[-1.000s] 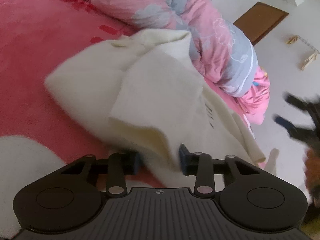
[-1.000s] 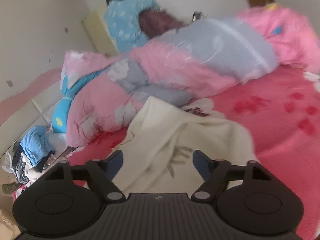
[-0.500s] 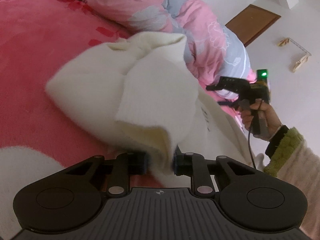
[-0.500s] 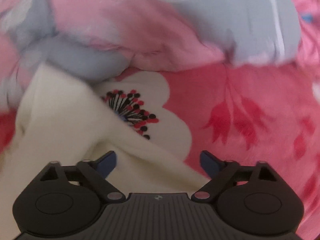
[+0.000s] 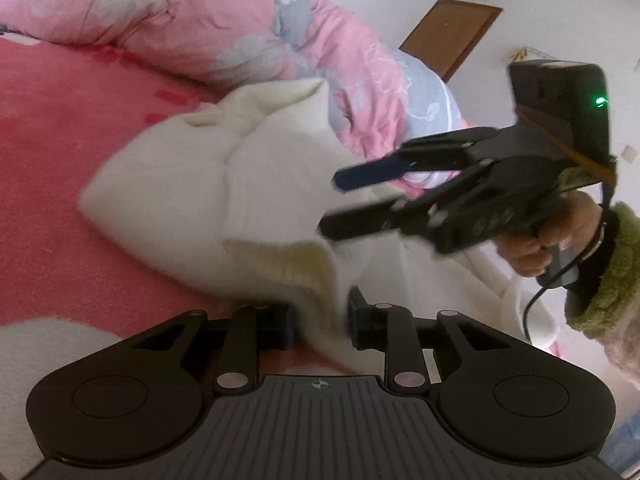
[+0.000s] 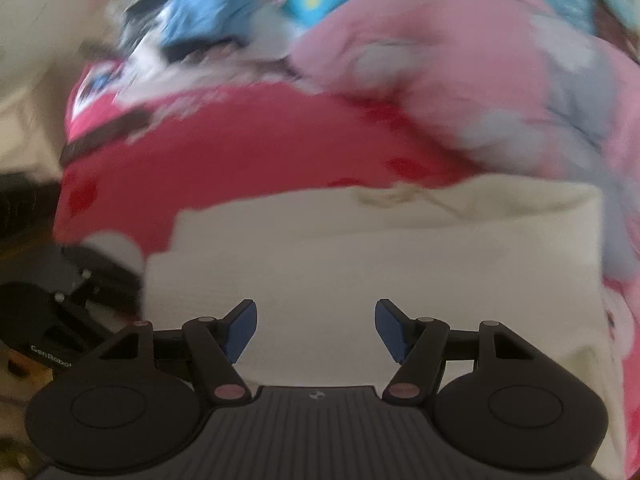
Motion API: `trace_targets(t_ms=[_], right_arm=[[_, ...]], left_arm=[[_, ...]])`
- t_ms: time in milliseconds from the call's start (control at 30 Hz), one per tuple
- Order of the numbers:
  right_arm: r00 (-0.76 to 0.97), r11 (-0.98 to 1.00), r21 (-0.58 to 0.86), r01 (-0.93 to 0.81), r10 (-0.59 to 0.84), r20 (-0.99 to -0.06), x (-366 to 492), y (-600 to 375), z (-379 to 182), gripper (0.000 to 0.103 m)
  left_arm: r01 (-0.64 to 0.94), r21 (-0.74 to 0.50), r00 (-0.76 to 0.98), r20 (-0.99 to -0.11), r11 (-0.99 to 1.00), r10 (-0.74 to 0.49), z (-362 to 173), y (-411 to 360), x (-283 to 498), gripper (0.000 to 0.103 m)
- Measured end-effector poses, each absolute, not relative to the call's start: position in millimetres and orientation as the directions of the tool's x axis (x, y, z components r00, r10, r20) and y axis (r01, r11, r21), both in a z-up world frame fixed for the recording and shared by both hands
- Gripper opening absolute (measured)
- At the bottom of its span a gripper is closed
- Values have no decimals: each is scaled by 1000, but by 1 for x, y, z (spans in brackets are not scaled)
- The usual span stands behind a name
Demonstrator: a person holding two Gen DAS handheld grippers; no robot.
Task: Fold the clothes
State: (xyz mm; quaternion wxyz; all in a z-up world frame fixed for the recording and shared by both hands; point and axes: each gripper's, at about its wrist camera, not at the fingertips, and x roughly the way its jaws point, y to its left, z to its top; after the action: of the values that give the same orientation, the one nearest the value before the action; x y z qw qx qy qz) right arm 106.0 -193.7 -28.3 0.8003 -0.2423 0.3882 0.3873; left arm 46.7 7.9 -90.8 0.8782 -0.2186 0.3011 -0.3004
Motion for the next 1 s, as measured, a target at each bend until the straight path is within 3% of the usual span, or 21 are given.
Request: trace_targets(t_ms=[133, 333, 467, 567, 633, 700, 800, 1000], right_arm=[[370, 562, -105, -820, 381, -847, 104, -183, -35, 70], [276, 579, 67, -812, 483, -831, 99, -169, -16, 75], [229, 537, 51, -842, 442, -867, 92, -142, -29, 71], [210, 563, 83, -822, 435, -875, 98, -139, -37, 59], [240, 590, 67, -805, 427, -872, 98, -142, -34, 27], [269, 616, 51, -786, 417, -868, 99, -144, -32, 12], [353, 651, -11, -759, 396, -848, 97, -156, -19, 8], [649, 839, -143, -525, 286, -705, 130, -220, 44, 8]], left_arm=[[426, -551, 636, -381, 718, -671, -93, 8, 47, 26], [449, -521, 651, -365, 726, -665, -95, 6, 43, 26], [454, -514, 656, -360, 728, -663, -96, 6, 42, 26], [456, -511, 659, -357, 729, -662, -96, 6, 42, 26], [458, -509, 660, -355, 729, -662, -96, 6, 41, 26], [459, -507, 662, -353, 730, -661, -97, 6, 41, 26], [458, -508, 664, -350, 729, -661, -96, 6, 41, 26], [454, -516, 664, -347, 726, -662, -96, 6, 41, 26]])
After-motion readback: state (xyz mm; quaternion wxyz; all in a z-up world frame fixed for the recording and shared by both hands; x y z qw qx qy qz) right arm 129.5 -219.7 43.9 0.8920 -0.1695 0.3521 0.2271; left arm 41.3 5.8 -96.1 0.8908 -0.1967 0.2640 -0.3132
